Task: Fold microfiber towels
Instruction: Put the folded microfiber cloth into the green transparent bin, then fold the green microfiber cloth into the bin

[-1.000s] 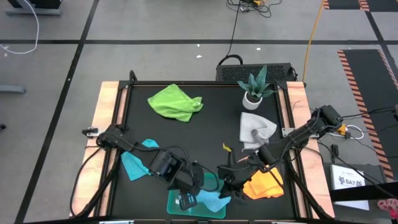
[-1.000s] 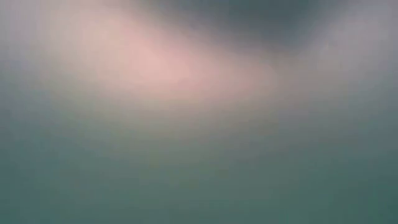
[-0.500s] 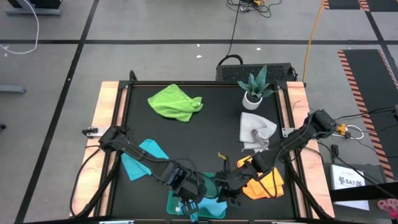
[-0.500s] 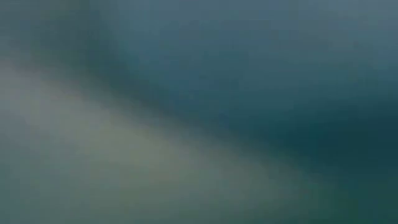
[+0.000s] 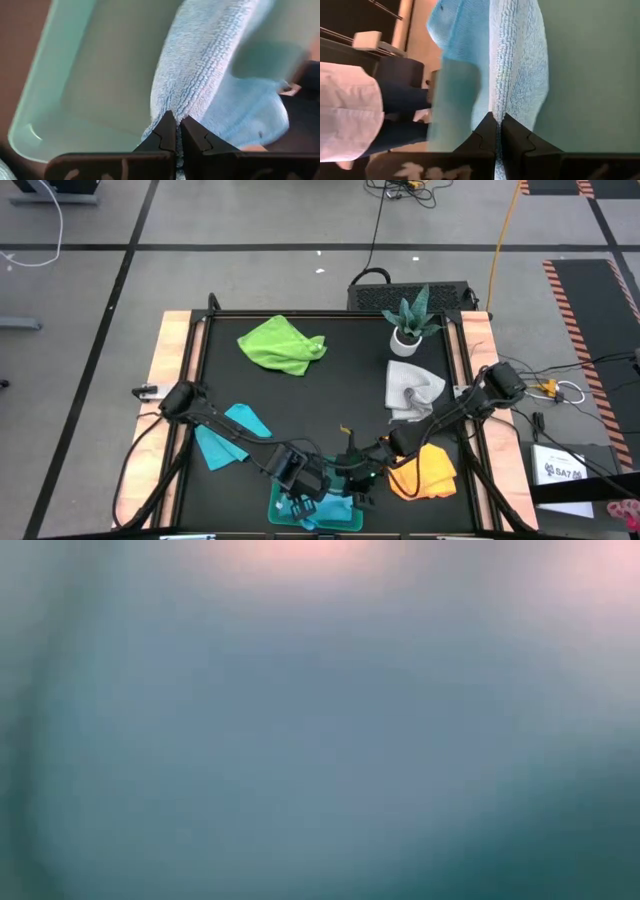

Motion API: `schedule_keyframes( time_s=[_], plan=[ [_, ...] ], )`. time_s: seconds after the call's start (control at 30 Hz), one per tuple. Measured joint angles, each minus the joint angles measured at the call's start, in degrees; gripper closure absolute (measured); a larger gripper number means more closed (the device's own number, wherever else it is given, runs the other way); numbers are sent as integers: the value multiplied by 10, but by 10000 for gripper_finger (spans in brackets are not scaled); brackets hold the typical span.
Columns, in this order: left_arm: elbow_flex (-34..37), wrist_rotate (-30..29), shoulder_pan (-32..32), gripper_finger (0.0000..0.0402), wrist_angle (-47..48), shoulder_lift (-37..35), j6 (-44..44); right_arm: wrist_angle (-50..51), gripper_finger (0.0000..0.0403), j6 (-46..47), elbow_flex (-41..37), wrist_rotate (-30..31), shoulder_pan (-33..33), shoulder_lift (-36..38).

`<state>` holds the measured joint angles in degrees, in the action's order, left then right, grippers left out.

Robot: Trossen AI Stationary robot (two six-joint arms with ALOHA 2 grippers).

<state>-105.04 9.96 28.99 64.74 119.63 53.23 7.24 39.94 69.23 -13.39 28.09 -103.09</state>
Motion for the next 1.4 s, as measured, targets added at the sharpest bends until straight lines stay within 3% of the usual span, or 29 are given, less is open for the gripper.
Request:
schedule_keyframes(
  time_s=[0.3, 0.47, 0.63, 0.9, 1.17, 1.4],
  plan=[
    [52, -23, -13, 384, -51, -1, -20, 31, 395, -17, -10, -1, -20, 0],
    [56, -30, -23, 369, -37, 0, -41, 34, 366, -20, -34, 7, -30, 1],
    [56, -87, -29, 351, -13, 0, -56, 30, 328, -29, -52, 10, -45, 1],
    [56, -142, -45, 294, -2, 0, -63, 22, 286, -72, -55, 10, -71, 1],
    [55, -150, -46, 216, -4, 0, -97, 27, 283, -82, -52, -15, -77, 10],
    [55, -147, -58, 162, -6, 0, -103, 94, 284, -106, -40, -9, -94, 49]
  ],
)
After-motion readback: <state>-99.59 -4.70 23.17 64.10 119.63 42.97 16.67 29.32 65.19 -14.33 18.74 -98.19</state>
